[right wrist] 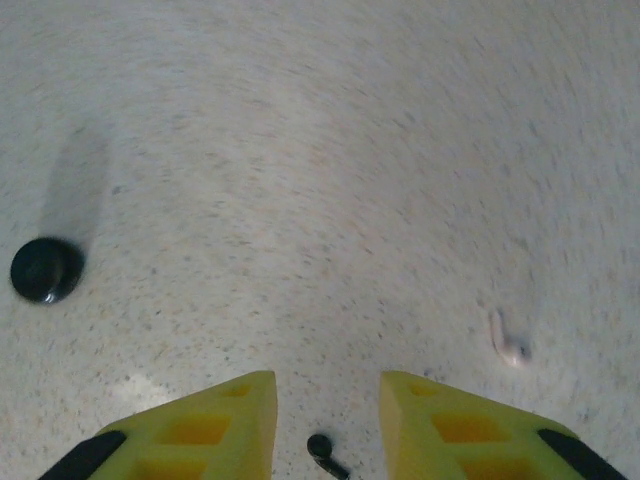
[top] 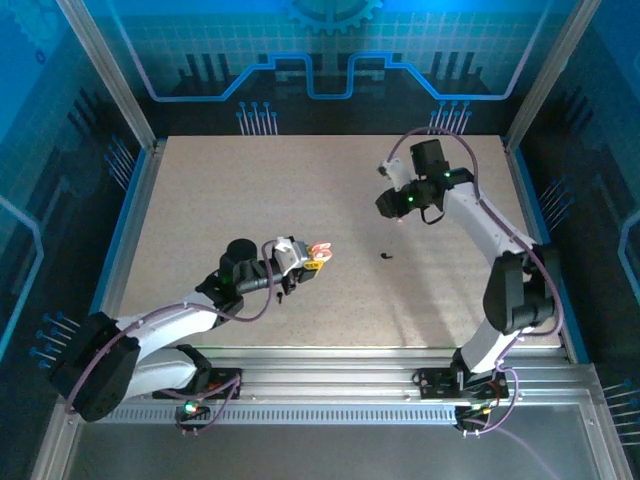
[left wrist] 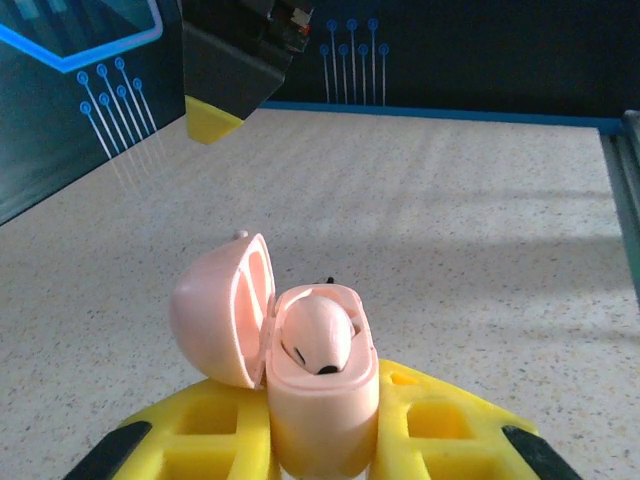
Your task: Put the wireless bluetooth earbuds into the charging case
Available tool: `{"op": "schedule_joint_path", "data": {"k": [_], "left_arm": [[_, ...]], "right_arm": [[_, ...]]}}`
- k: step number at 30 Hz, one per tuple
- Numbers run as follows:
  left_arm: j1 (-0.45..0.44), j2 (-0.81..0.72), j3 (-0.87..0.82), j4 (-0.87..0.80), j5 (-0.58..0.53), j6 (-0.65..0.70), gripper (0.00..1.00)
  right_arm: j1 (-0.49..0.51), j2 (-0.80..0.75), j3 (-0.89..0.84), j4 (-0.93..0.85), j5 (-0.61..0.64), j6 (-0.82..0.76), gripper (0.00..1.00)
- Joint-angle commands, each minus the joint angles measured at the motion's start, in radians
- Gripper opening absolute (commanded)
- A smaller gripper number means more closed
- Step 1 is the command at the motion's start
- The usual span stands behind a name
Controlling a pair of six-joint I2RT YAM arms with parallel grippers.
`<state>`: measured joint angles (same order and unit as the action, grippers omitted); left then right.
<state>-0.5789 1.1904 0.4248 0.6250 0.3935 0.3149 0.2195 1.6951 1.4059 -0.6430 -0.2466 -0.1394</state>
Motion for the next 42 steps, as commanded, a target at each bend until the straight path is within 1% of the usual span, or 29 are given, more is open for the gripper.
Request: {"op": "schedule_joint_path", "data": {"k": [1, 2, 6, 8, 10, 12, 15, 17, 21, 23, 25, 26, 31, 36, 42], "left_arm": [[-0.004, 0.052, 0.046, -0.036, -0.033, 0.035, 0.18], [-0.004, 0.069, 0.055, -0.032, -0.043, 0.031, 0.18], [-0.002, 0.132, 0.068, 0.014, -0.11, -0.023, 0.18], [0.0, 0.157, 0.067, 0.05, -0.145, -0.05, 0.18], [-0.001, 0.18, 0.066, 0.083, -0.183, -0.078, 0.18], [-0.001, 0.19, 0.066, 0.102, -0.189, -0.088, 0.18], [-0.001, 0.198, 0.06, 0.12, -0.194, -0.1, 0.19], [0.0, 0.201, 0.057, 0.125, -0.207, -0.103, 0.19], [0.001, 0.199, 0.055, 0.127, -0.212, -0.093, 0.19], [0.001, 0.201, 0.057, 0.129, -0.212, -0.093, 0.19], [0.002, 0.204, 0.057, 0.137, -0.21, -0.095, 0.19], [0.002, 0.205, 0.057, 0.14, -0.209, -0.097, 0.19], [0.005, 0.213, 0.051, 0.157, -0.21, -0.099, 0.19], [0.012, 0.213, 0.048, 0.16, -0.206, -0.099, 0.19], [0.036, 0.245, 0.052, 0.187, -0.199, -0.1, 0.19]], "right_arm": [[-0.057, 0.049, 0.018, -0.031, -0.05, 0.274, 0.34], [-0.064, 0.06, 0.008, 0.005, -0.064, 0.33, 0.34], [-0.073, 0.079, -0.045, 0.178, -0.043, 0.593, 0.34], [-0.083, 0.11, -0.023, 0.18, -0.003, 0.725, 0.34], [-0.107, 0.166, 0.019, 0.136, 0.0, 0.884, 0.34], [-0.131, 0.222, 0.065, 0.084, -0.03, 1.029, 0.34], [-0.136, 0.26, 0.068, 0.089, -0.03, 1.202, 0.33], [-0.132, 0.261, 0.069, 0.074, 0.009, 1.309, 0.33], [-0.114, 0.267, 0.143, -0.099, 0.131, 1.463, 0.33], [-0.11, 0.278, 0.188, -0.205, 0.161, 1.545, 0.33], [-0.108, 0.295, 0.221, -0.295, 0.165, 1.612, 0.33], [-0.107, 0.3, 0.225, -0.311, 0.163, 1.636, 0.33], [-0.094, 0.318, 0.202, -0.303, 0.149, 1.759, 0.33], [-0.082, 0.36, 0.226, -0.284, 0.153, 1.8, 0.29], [-0.072, 0.421, 0.284, -0.29, 0.164, 1.816, 0.32]]}}
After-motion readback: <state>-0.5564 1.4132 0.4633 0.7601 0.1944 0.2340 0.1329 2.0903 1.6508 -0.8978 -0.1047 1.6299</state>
